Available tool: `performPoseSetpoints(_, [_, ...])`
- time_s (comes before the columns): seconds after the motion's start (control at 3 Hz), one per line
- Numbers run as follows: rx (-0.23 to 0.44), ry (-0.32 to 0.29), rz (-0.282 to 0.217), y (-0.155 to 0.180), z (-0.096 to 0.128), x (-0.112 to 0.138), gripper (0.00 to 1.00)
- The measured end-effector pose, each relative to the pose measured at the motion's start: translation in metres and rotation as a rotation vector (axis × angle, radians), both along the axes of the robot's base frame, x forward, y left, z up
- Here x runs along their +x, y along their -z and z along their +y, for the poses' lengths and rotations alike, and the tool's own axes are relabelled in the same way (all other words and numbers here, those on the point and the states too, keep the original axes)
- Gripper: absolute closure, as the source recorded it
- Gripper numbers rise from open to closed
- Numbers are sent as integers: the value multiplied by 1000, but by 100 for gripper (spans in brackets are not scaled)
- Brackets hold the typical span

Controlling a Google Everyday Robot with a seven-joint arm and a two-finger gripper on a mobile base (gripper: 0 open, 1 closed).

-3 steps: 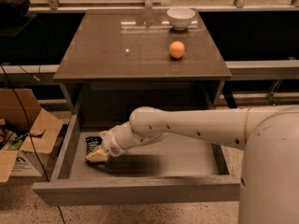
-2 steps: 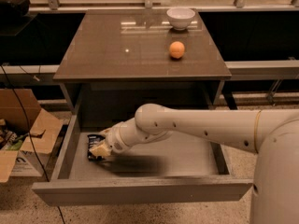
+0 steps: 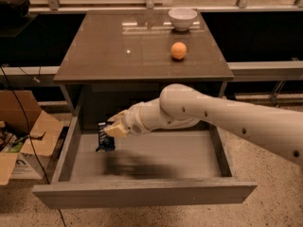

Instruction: Pick rxbar blueberry from top drawer and place on counter

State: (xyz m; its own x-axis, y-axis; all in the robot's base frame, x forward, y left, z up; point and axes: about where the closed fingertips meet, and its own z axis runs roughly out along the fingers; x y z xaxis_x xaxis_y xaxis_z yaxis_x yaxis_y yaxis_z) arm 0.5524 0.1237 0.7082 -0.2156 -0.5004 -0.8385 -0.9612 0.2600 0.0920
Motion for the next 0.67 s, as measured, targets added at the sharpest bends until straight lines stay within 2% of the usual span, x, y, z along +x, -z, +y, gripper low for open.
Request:
performPoseSetpoints(0.33, [19,29,-61,-47,-28,2,100])
performPoseSetpoints(0.67, [38,46,-146,-102,-55,7,100])
